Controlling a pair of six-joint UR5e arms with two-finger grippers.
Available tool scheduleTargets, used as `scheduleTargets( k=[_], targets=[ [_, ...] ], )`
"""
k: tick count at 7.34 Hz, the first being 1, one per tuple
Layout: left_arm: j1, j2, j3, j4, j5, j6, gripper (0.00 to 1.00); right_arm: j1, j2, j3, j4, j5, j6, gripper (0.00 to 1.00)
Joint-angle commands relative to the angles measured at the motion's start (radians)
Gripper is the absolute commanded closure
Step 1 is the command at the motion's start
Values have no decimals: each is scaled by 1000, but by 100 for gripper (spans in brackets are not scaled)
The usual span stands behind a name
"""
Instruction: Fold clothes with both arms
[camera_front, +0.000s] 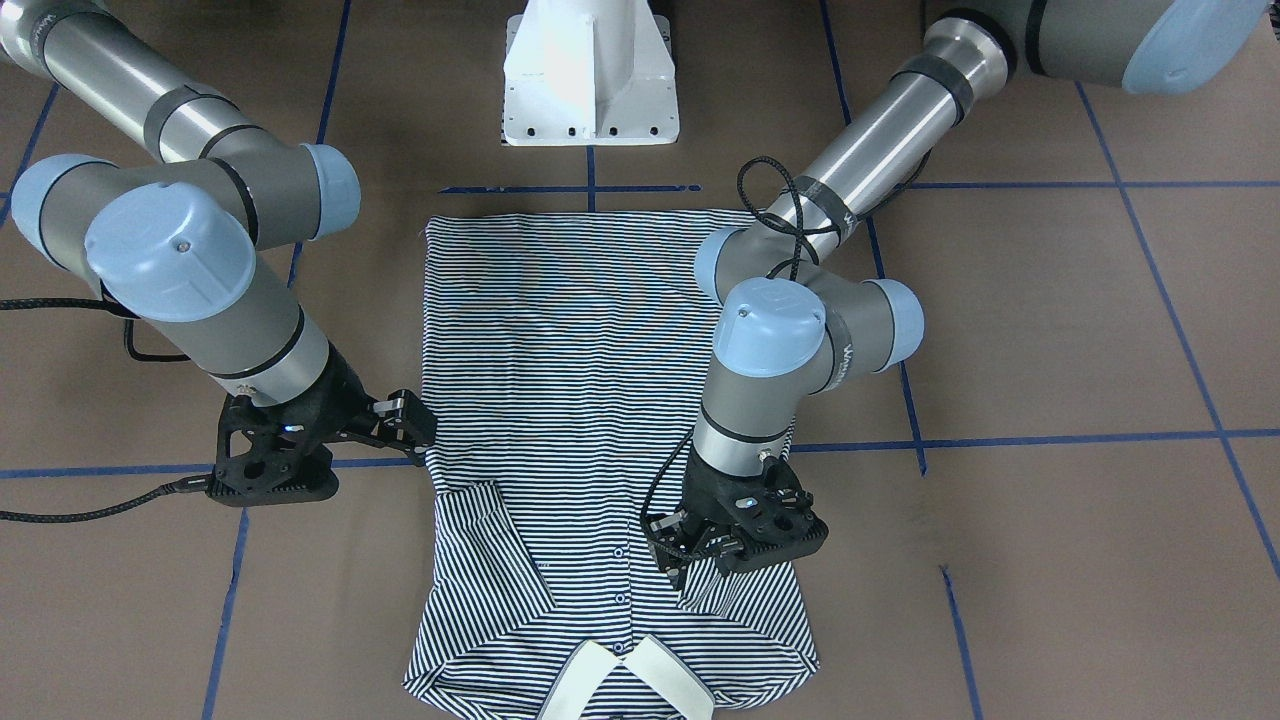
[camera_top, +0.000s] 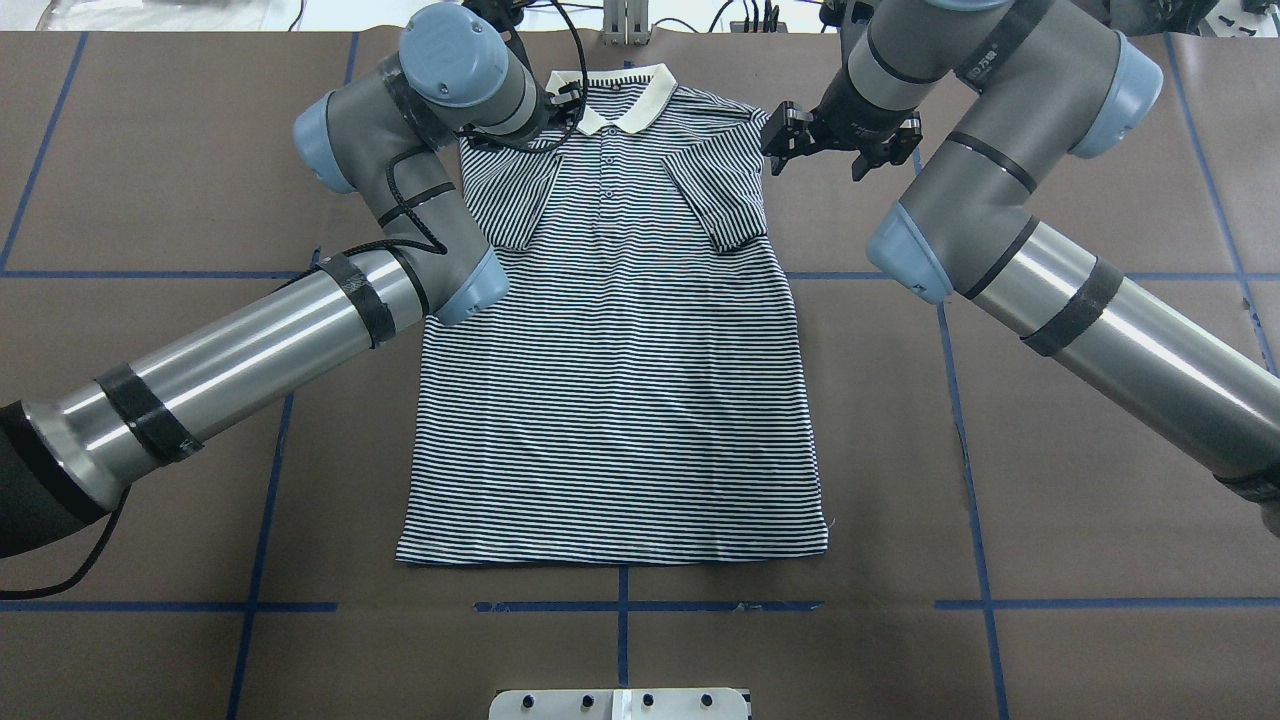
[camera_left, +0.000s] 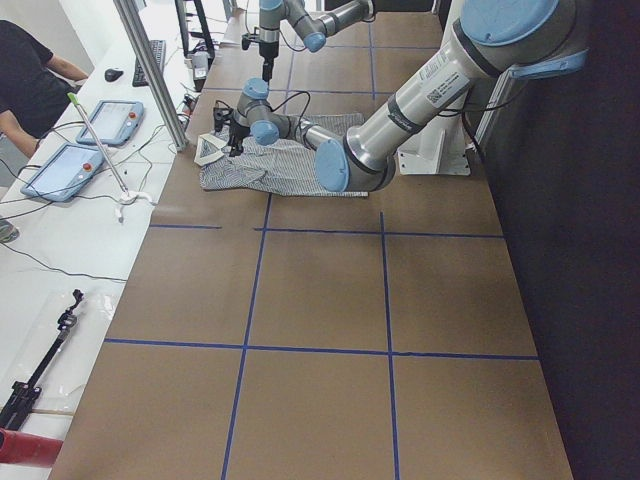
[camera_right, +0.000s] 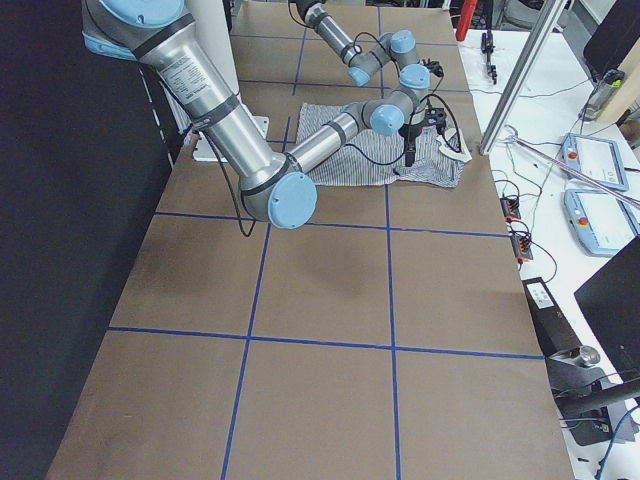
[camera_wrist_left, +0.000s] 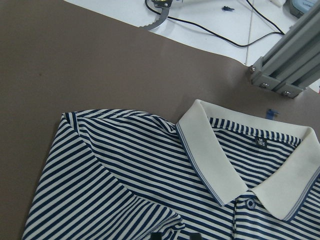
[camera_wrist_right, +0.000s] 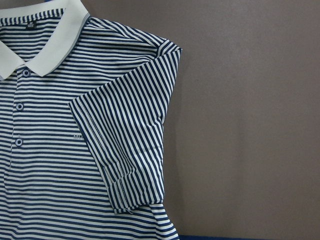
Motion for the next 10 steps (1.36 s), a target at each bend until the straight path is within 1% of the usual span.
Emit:
scheduleTargets(
  k=[1,2,3,4,5,6,7,8,9,10],
  targets=[
    [-14,97,-141,16,-20,4,0,-10,-33,56,-10,8,15,0],
    [-14,198,-262,55,-61,10,0,-43,-88,127,-9,2,76,0],
    [-23,295,-415,173,-121,66,0,-74,-140,194,-6,-21,142,0],
    [-29,358,-552,262,-141,176,0,-141,-225,290,-1,-76,181,0],
    [-32,482,-687,263,-158,236,0,-221,-278,352,1,-142,284,0],
    [-32,602,-802,254,-225,311,0,-322,-329,404,2,-220,370,0],
    [-34,650,-863,252,-232,317,0,-431,-379,461,4,-301,417,0],
    [-34,664,-884,251,-227,297,0,-518,-413,495,5,-363,463,0],
    [-34,667,-909,251,-223,218,0,-587,-426,511,5,-419,500,0],
    [-32,663,-918,248,-198,197,0,-618,-432,512,4,-443,531,0]
  ],
)
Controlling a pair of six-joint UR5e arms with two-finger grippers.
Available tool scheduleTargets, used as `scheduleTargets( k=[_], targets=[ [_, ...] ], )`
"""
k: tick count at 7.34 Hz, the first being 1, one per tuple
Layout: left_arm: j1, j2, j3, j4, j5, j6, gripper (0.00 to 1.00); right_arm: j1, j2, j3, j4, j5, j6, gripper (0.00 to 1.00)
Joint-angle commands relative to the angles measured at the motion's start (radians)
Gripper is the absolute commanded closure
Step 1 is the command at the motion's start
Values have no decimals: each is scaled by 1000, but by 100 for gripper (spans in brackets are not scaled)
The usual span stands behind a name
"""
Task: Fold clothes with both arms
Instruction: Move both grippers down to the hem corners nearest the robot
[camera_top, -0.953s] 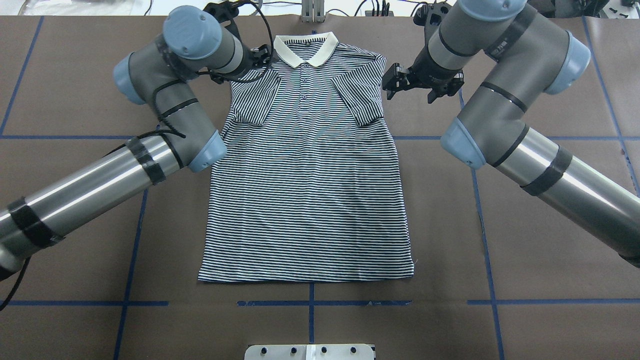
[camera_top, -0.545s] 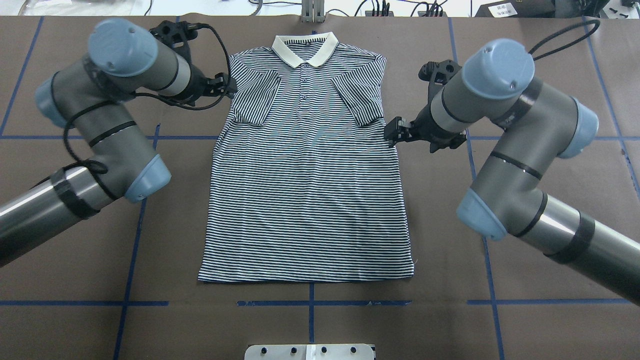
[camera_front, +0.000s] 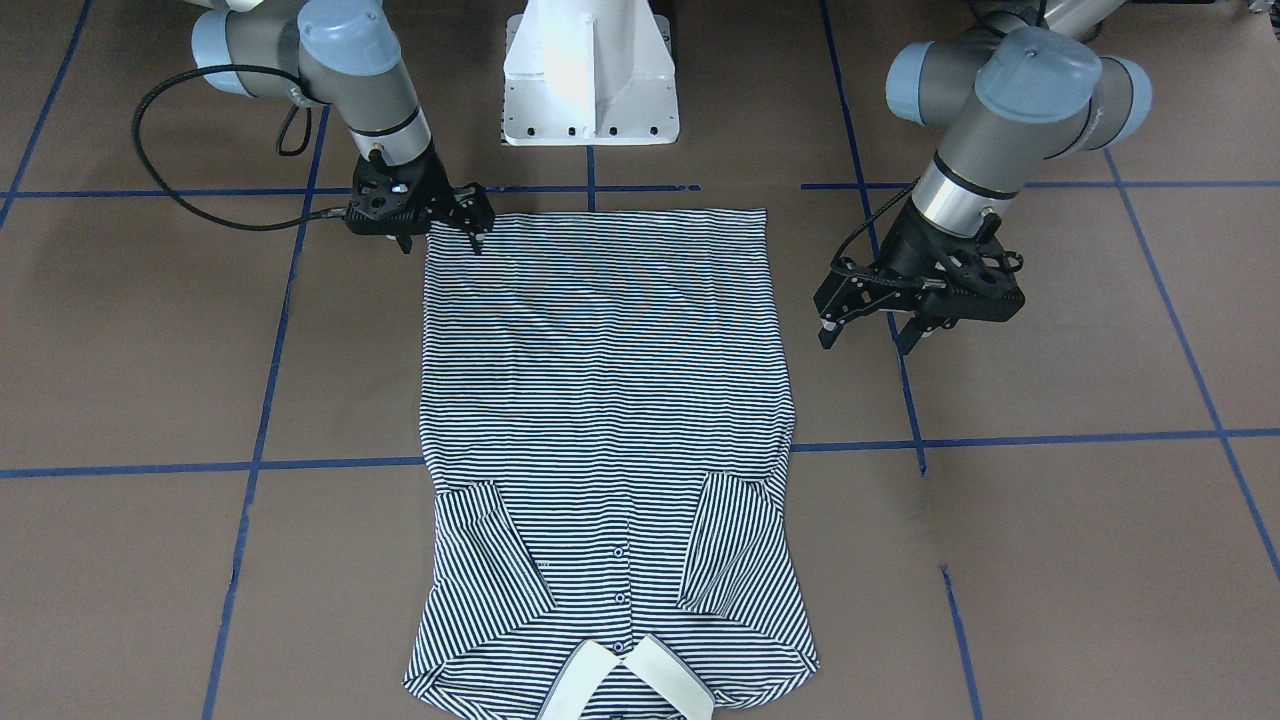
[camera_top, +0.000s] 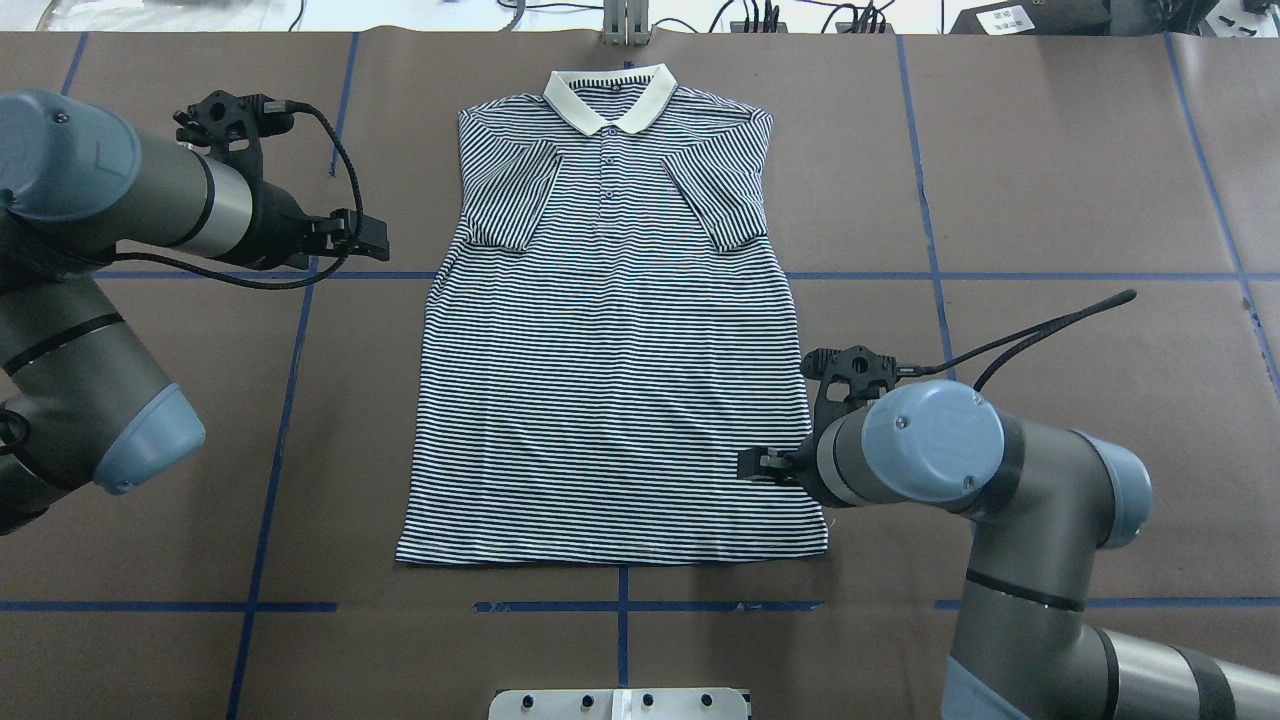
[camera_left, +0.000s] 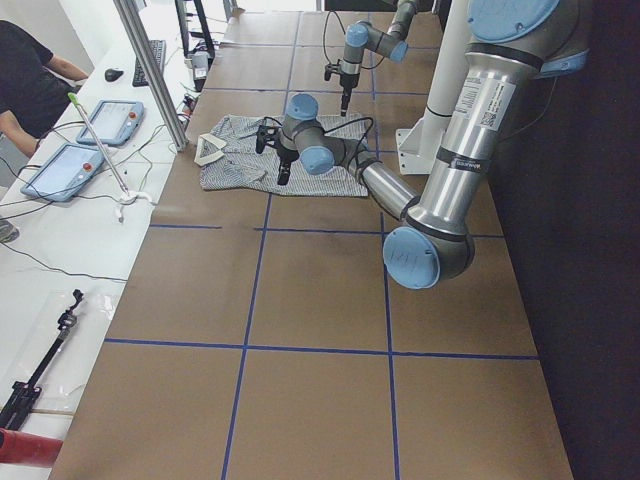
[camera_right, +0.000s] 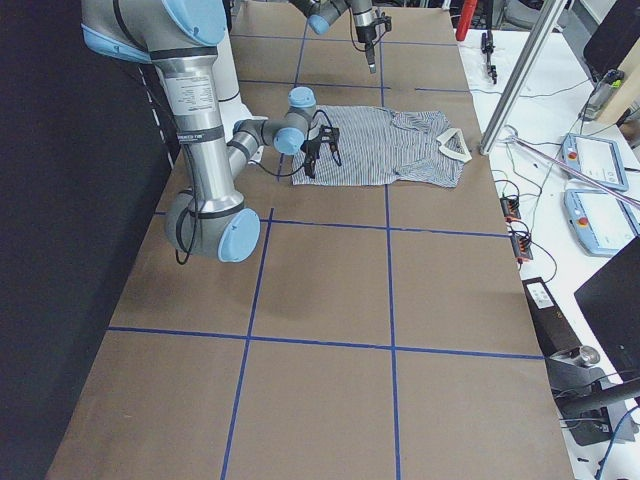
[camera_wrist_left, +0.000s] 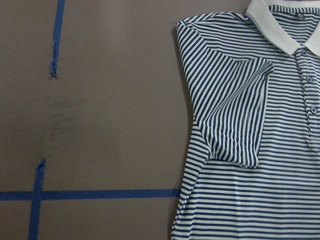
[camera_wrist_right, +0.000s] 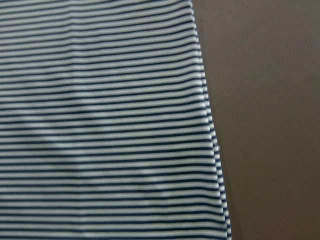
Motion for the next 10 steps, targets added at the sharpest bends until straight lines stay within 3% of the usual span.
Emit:
scheduleTargets(
  k=[1,4,5,6,8,9,10],
  targets=[
    [4,1,-22,-3,24,-42,0,-65,-34,14,-1,-49,47,0],
    [7,-5,-23,-3,24,-64,0,-67,-48,-3,-15,-44,45,0],
    [7,-5,-23,-3,24,-64,0,-65,-48,-2,-16,-41,45,5],
    [7,-6,-23,-3,23,-62,0,-65,-48,-2,-18,-37,45,24],
    [7,-8,-22,-3,23,-62,0,-64,-53,1,-18,-31,45,84],
    [6,-8,-22,-3,23,-62,0,-64,-57,7,-18,-31,44,98],
    [7,-8,-22,-3,23,-62,0,-64,-57,9,-16,-32,45,100]
  ],
)
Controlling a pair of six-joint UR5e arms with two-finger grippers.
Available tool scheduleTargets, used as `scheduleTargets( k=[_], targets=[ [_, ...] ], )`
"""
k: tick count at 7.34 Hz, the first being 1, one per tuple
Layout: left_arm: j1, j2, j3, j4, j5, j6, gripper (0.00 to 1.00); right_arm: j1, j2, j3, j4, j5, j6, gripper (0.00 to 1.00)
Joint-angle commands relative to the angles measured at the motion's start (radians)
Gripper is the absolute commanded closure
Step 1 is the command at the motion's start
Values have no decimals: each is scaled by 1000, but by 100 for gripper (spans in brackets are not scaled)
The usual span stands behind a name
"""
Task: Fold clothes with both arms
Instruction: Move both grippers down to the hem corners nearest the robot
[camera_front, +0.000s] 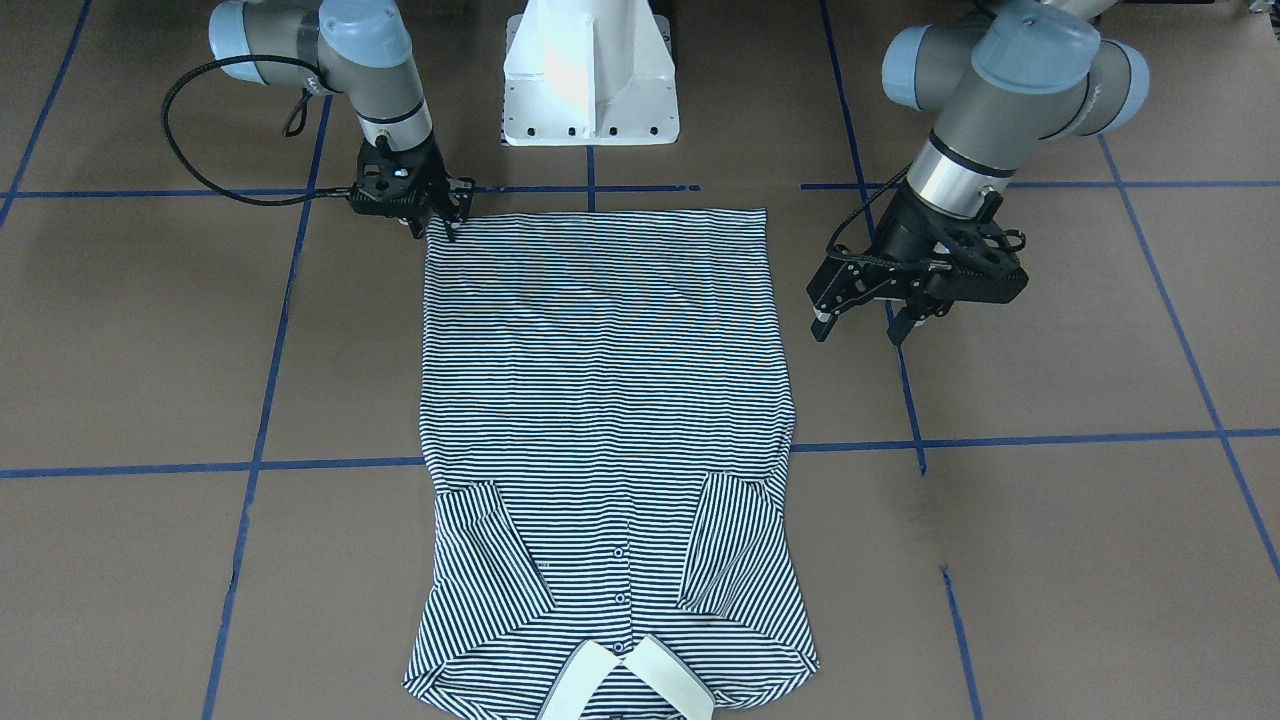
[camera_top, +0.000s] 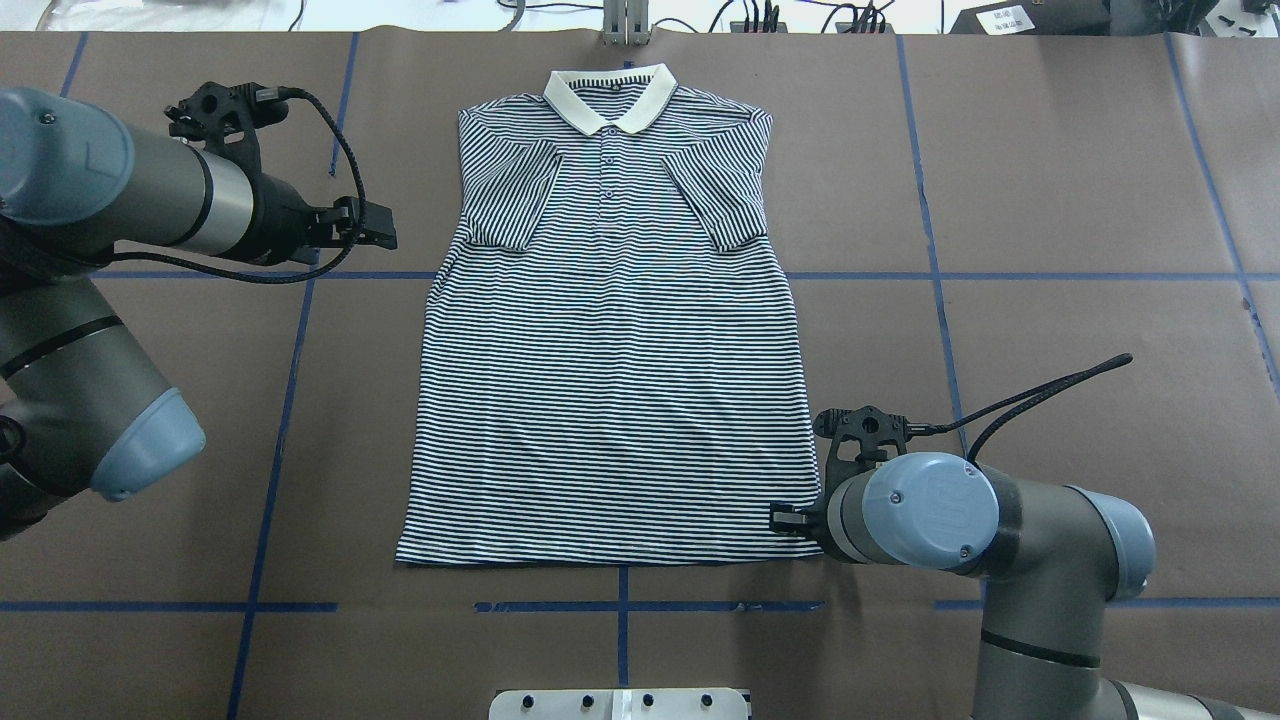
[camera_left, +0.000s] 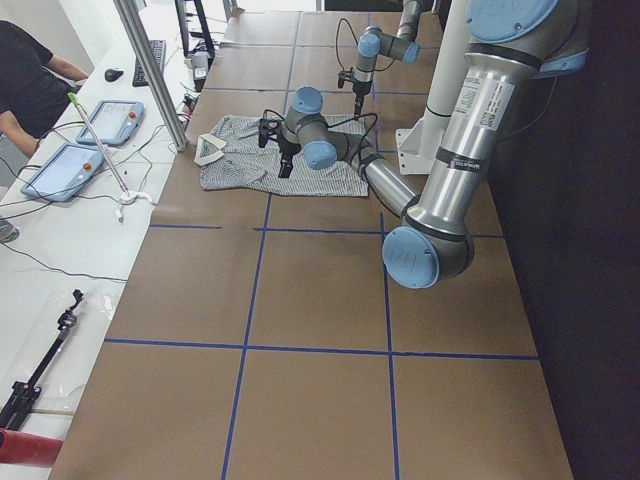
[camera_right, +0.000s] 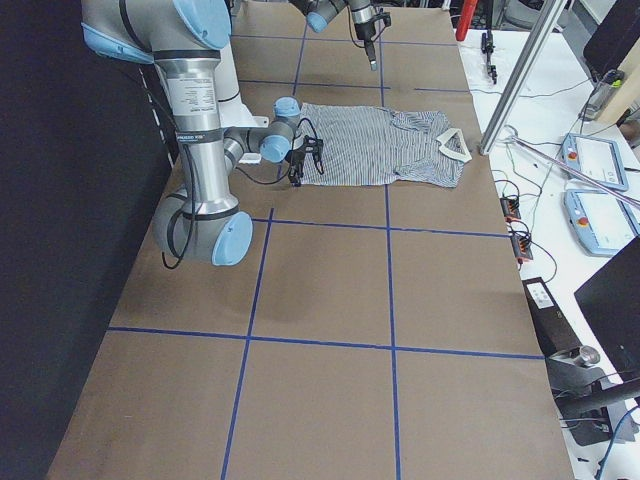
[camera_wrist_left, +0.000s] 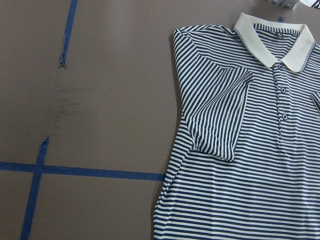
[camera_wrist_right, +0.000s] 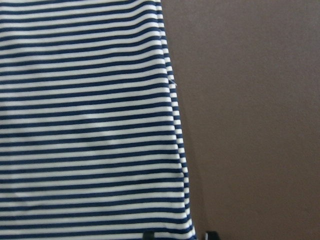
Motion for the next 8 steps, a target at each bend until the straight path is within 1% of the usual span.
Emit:
scheduleTargets(
  k=[1,3,4,5,6,7,8],
  targets=[
    [0,0,0,0,0,0,0,-1,0,3,1,-4,1,100],
    [0,-3,3,-2,0,-2,0,-1,1,20,1,-11,1,100],
    [6,0,3,0,0,-24,0,2,0,49,1,-10,1,100],
    [67,6,-9,5,3,-152,0,2,-2,77,0,-11,1,100],
    [126,77,-93,14,5,-254,0,3,-2,88,0,-11,1,100],
    [214,190,-201,15,47,-329,0,3,0,91,0,-11,1,100],
    [311,264,-251,18,119,-441,1,5,9,92,1,-10,1,100]
  ],
)
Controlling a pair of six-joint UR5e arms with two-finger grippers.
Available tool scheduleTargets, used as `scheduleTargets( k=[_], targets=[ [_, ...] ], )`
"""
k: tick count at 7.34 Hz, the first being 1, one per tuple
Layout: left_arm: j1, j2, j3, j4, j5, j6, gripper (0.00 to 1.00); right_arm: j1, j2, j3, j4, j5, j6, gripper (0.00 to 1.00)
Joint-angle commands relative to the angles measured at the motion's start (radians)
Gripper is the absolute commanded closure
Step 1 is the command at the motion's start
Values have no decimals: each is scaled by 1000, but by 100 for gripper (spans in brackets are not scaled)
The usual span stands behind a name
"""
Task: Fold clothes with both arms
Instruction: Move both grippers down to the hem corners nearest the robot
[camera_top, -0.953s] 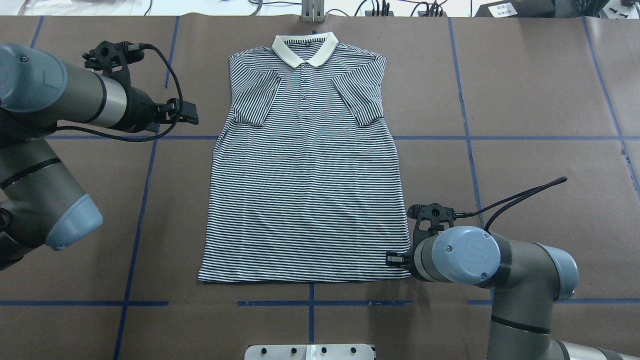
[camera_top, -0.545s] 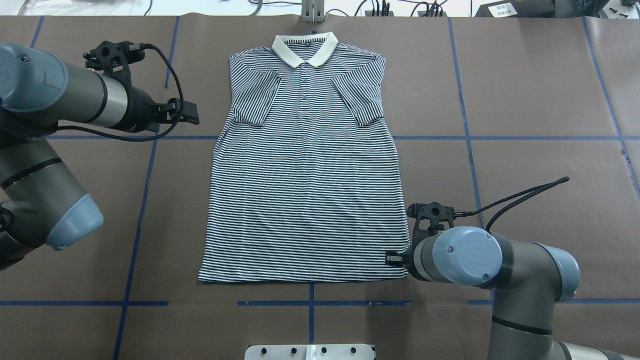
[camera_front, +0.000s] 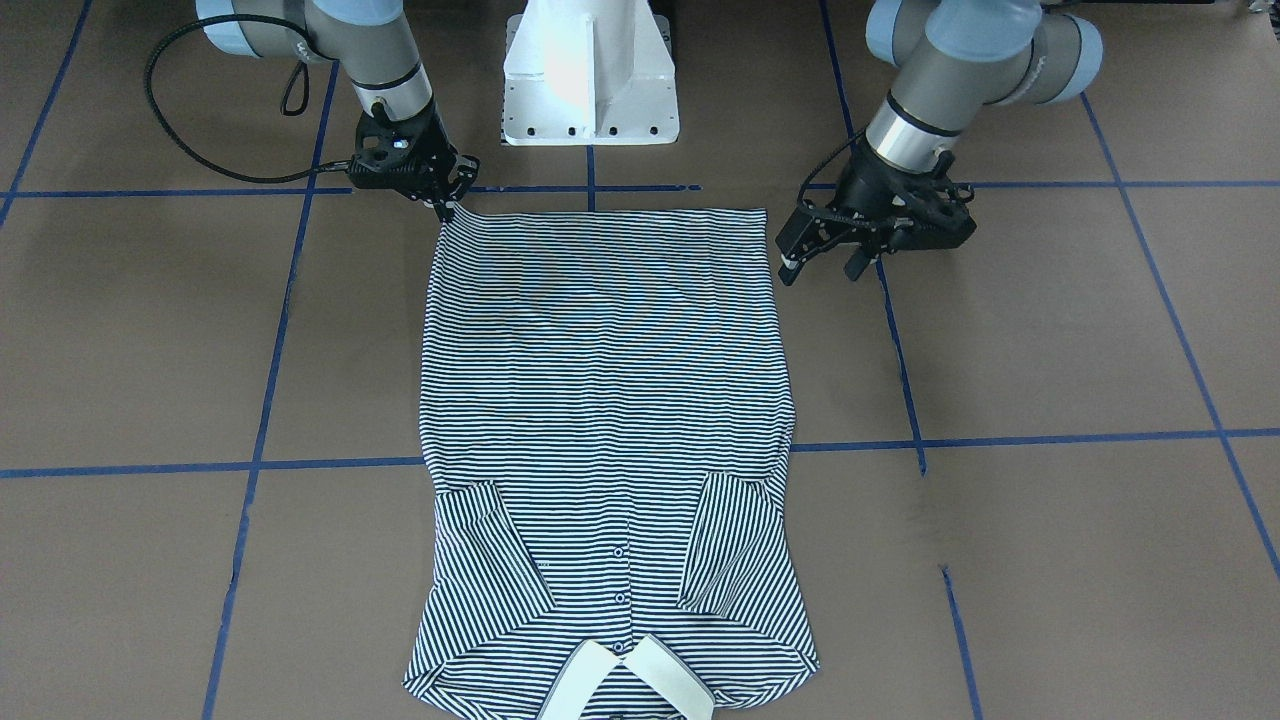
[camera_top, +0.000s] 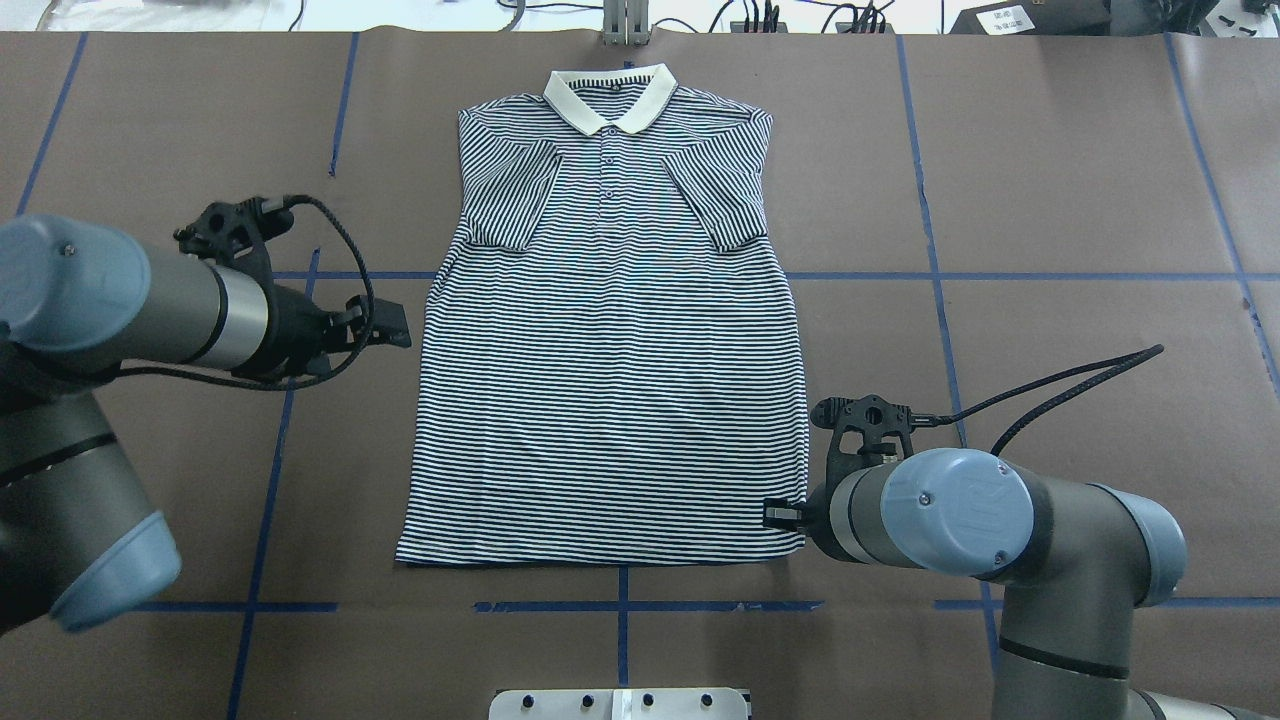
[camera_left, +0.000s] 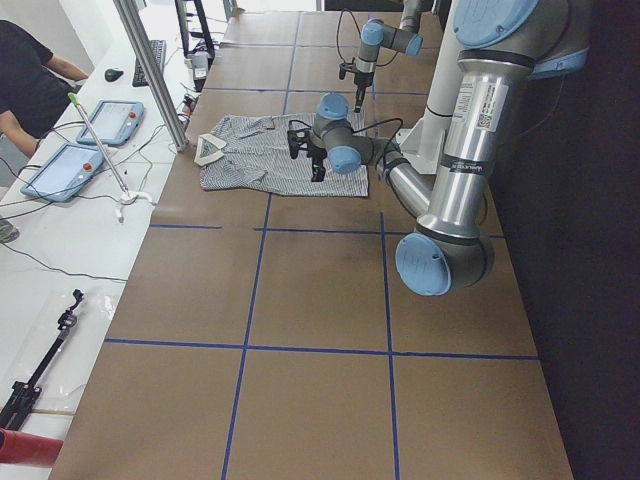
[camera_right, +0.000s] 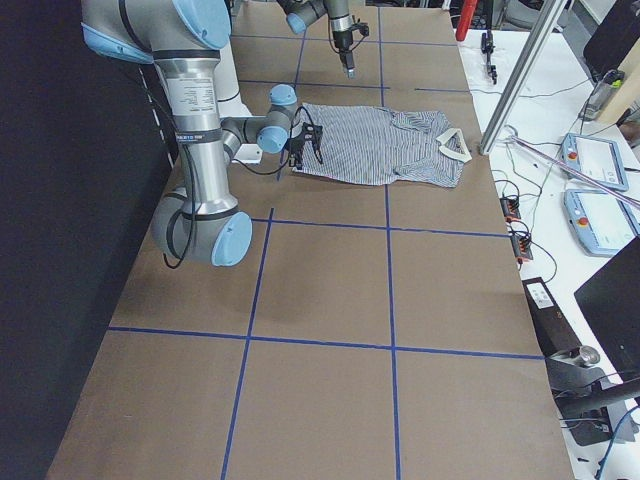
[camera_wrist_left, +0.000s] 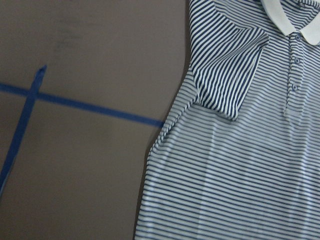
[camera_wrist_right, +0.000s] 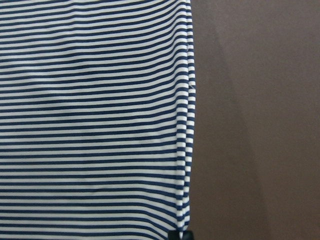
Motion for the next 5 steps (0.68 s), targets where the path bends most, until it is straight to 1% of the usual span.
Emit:
scheduleTargets(
  k=[1,2,3,4,5],
  targets=[
    [213,92,-79,74,154,-253,3,1,6,23,1,-2,0,100],
    [305,12,-53,196,207,-320,3,3,6,46,1,0,0,100],
    [318,-85,17,266,221,-325,3,3,7,48,1,1,0,100],
    [321,-102,47,266,232,-327,3,6,10,48,1,1,0,100],
    [321,-101,47,266,243,-327,3,7,11,48,1,0,0,100]
  ],
)
